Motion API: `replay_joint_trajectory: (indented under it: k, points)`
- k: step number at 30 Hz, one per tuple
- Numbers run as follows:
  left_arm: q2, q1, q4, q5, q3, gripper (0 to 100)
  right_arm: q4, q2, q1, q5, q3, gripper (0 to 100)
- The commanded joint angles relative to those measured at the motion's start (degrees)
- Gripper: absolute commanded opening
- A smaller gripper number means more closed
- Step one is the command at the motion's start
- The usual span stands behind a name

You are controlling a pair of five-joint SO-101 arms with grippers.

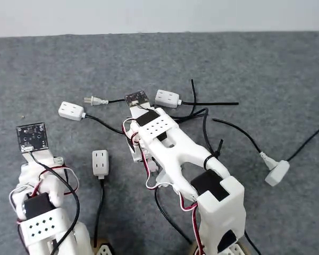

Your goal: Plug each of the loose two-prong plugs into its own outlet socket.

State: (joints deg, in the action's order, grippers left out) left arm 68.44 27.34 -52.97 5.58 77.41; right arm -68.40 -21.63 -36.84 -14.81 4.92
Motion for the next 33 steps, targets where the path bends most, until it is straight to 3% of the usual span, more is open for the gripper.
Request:
replay_joint_trajectory:
  k: [1,10,13,15,23,27,33]
  points:
    - [0.1,-0.1,0.4,0.8,-2.0,1,-0.4,-0.6,0.6,1.0,-0.8,8.7]
    - [0.1,-0.1,0.4,0.8,-2.0,1,-4.6,-6.6,0.6,3.1,-7.4,8.2]
    - [0.1,-0.1,0.4,0.8,-2.0,1,-4.6,-6.6,0.4,3.3,-7.4,6.9]
    - [0.1,-0.1,0.3,0.8,-2.0,1,-4.5,-6.6,0.4,3.3,-7.4,1.0]
    - [-2.1,-0.4,-0.8,-1.0,-3.3,4,-7.2,-1.2,0.6,3.3,-7.8,0.9]
    - [-15.4,-0.4,0.2,-0.8,-8.6,4,-9.2,9.2,0.1,3.3,-7.0,0.9]
    - [-45.4,-1.6,1.4,0.2,-22.6,4,-7.9,21.8,-2.9,5.9,-2.7,0.9]
